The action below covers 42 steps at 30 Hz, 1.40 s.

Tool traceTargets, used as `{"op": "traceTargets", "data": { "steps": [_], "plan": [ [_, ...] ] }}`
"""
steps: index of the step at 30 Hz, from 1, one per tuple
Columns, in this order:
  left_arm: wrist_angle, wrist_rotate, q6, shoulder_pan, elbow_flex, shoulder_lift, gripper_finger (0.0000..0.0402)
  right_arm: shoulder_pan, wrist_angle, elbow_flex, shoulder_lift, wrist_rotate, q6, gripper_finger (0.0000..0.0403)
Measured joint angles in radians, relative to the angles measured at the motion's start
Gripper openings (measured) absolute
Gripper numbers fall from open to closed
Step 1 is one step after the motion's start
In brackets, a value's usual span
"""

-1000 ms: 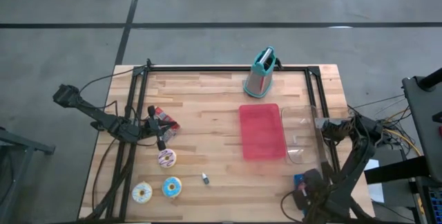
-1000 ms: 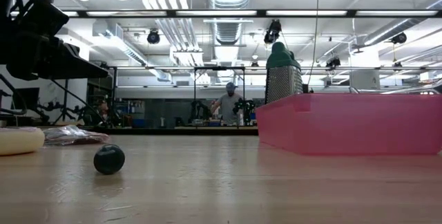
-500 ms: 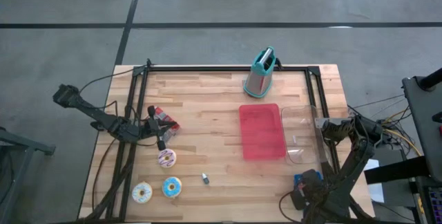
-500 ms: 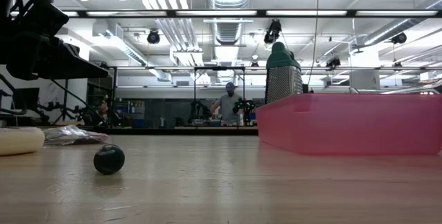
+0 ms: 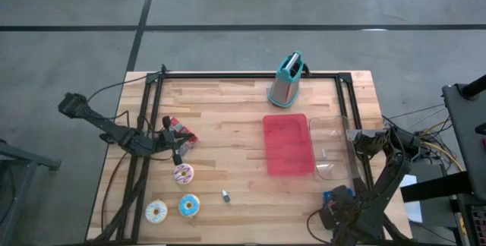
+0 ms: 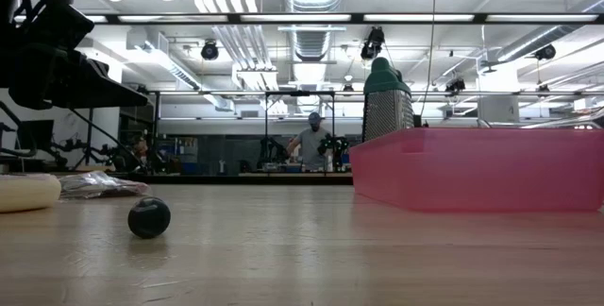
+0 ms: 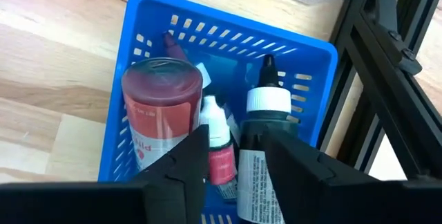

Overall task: Pick & Place Food Item
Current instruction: Put the blue food coloring bottle into the blue bin

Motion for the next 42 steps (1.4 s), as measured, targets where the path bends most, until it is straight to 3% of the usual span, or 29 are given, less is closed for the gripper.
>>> {"op": "traceTargets", "data": {
  "steps": [8,15,22,25,36,38,42],
  "plan": [
    [0.0,0.0,0.0,0.0,0.0,0.0,0.0012,0.0,0.001,-0.003,0.0,-0.001,0.0,0.0165],
    [0.0,0.0,0.0,0.0,0.0,0.0,0.0012,0.0,-0.004,-0.001,0.0,-0.002,-0.002,0.0161],
    [0.0,0.0,0.0,0.0,0.0,0.0,0.0012,-0.02,-0.173,0.107,-0.012,0.038,-0.025,0.0148],
    [0.0,0.0,0.0,0.0,0.0,0.0,0.0012,-0.028,-0.221,0.178,-0.016,0.144,-0.058,0.0143],
    [0.0,0.0,0.0,0.0,0.0,0.002,0.0012,-0.075,-0.198,0.208,-0.053,0.791,-0.442,0.0141],
    [0.0,0.0,0.0,0.0,0.0,0.002,0.0012,-0.099,-0.155,0.208,-0.053,0.859,-0.583,0.0141],
    [0.0,0.0,0.0,0.0,0.0,0.002,0.0012,-0.166,-0.015,0.21,-0.053,0.876,-0.838,0.0141]
  ]
}}
